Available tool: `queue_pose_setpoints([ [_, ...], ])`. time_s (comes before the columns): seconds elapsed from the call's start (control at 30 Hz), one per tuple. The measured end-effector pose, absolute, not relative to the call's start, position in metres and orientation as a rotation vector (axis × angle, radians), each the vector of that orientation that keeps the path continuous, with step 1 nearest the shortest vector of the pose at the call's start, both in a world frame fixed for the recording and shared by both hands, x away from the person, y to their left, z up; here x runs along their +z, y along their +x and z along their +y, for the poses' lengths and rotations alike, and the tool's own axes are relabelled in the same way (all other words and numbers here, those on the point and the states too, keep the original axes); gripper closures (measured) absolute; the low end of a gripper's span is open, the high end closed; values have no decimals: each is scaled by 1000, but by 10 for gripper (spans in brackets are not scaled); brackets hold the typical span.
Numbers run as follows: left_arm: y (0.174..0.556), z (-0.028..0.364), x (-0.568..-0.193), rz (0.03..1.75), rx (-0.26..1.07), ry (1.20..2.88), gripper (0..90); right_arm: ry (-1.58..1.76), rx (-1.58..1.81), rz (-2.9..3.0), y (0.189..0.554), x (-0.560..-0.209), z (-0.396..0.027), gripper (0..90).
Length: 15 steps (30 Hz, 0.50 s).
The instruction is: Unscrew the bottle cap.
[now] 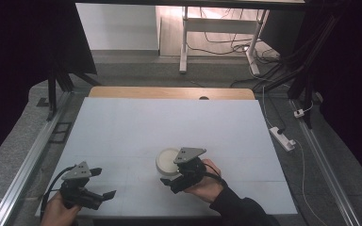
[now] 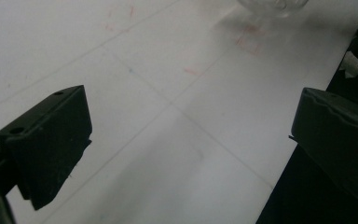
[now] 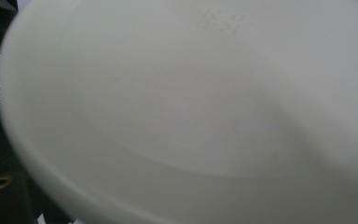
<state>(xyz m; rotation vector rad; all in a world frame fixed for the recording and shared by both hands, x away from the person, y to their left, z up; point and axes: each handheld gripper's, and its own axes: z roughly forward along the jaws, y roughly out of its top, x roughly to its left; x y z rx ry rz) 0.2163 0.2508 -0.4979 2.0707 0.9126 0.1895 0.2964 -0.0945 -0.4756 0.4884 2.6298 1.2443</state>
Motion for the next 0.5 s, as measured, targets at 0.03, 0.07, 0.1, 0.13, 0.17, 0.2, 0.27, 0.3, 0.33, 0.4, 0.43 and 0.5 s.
queue_pose_setpoints([
  [0.03,218,249,-496,906,194,2073,0,487,1245,2631,296,-476,-94,65],
  [0.07,219,246,-494,905,198,2072,0,485,1246,2632,296,-476,-94,65],
  [0.1,221,244,-493,901,197,2068,0,484,1247,2633,296,-476,-94,65],
  [0.13,223,241,-492,892,194,2069,0,482,1249,2633,296,-476,-94,65],
  [0.17,225,238,-491,885,190,2074,0,481,1250,2634,296,-476,-94,65],
  [0.2,226,235,-490,877,190,2083,0,480,1252,2635,296,-476,-94,65],
  [0.27,229,229,-488,845,199,2101,0,479,1252,2634,296,-476,-94,65],
  [0.3,231,227,-486,835,201,2110,0,478,1255,2634,296,-476,-94,65],
  [0.33,233,224,-484,820,198,2118,0,477,1256,2635,296,-477,-94,65],
  [0.4,237,219,-481,797,202,2129,0,473,1255,2637,296,-477,-94,65],
  [0.43,239,216,-479,789,209,2135,0,474,1257,2636,296,-477,-94,65],
  [0.5,242,211,-476,769,207,2150,2,468,1259,2639,296,-477,-94,65],
])
